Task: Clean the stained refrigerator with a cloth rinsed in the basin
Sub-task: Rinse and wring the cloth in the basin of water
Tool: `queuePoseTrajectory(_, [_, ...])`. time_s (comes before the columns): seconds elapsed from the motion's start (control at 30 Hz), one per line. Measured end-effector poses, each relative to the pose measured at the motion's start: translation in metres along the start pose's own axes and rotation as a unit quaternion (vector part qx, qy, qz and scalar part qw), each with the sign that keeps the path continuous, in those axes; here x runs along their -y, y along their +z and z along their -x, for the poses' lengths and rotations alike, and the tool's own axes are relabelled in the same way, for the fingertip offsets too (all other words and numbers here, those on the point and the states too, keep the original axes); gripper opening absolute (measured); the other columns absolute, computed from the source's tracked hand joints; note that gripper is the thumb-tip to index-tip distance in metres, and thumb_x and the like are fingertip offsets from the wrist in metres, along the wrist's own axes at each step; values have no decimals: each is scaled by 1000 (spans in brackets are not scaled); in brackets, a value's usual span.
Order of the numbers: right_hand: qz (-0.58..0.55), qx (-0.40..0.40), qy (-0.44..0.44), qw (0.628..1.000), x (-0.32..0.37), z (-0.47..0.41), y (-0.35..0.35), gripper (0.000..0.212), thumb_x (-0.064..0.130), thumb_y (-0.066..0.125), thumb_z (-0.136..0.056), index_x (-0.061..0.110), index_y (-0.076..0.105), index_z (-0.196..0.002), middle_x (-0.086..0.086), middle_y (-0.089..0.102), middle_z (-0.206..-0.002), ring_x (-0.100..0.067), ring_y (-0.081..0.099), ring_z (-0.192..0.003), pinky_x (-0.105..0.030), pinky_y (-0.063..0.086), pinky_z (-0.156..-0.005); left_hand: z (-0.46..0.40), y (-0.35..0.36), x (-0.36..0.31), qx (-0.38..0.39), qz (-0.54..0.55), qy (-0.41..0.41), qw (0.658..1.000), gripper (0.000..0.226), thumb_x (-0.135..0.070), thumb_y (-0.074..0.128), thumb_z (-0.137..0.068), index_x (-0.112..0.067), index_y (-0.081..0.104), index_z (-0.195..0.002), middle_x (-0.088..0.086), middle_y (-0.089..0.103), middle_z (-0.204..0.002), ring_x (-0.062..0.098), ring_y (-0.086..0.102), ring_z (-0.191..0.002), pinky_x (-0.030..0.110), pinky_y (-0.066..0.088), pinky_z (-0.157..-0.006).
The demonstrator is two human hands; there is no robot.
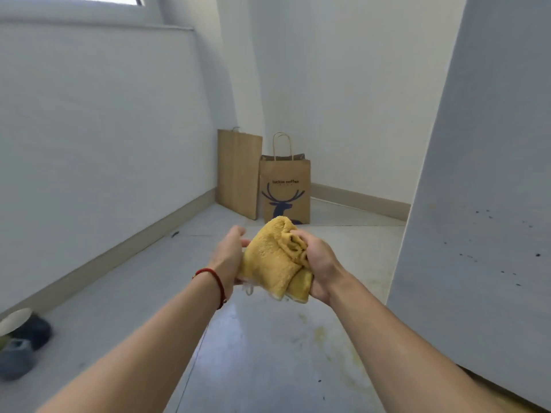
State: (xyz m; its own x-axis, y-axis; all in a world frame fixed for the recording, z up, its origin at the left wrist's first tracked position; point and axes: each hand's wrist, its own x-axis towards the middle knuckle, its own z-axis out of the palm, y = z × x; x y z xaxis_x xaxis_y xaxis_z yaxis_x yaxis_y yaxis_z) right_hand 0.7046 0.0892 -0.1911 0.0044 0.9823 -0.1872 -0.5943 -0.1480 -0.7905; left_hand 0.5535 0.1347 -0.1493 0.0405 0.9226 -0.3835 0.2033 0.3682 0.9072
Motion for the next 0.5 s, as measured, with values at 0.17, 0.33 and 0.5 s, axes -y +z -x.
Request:
queuePoseTrajectory(0.17, [-65, 75, 56, 994, -24, -20, 40, 46, 32, 37, -104, -1, 65, -120, -29, 65, -124, -41, 63, -117, -56, 52, -104, 3, -90, 5, 48, -38, 0, 998, 21, -23, 60, -97, -2, 65, -96, 14, 59, -79, 24, 56, -61, 31, 50, -59])
queuePoseTrajectory(0.33, [-10, 150, 128, 980, -63, -21, 105, 41, 32, 40, -103, 8, 68, -85, -17, 68, -88, -30, 67, -82, -43, 56, -82, 24, -192, 14, -36, -99, 34, 994, 7, -13, 67, -97, -10, 66, -91, 8, 62, -69, 18, 53, -58, 30, 36, -58])
queuePoseTrajectory(0.5, [138, 123, 96, 978, -125, -6, 145, 18, 8, 57, -98, 0, 72, -104, -17, 73, -95, -29, 67, -85, -33, 58, -67, 50, -275, 46, -161, -137, 33, 977, 6, -22, 67, -97, -20, 64, -92, 3, 58, -71, 14, 49, -51, 22, 35, -45])
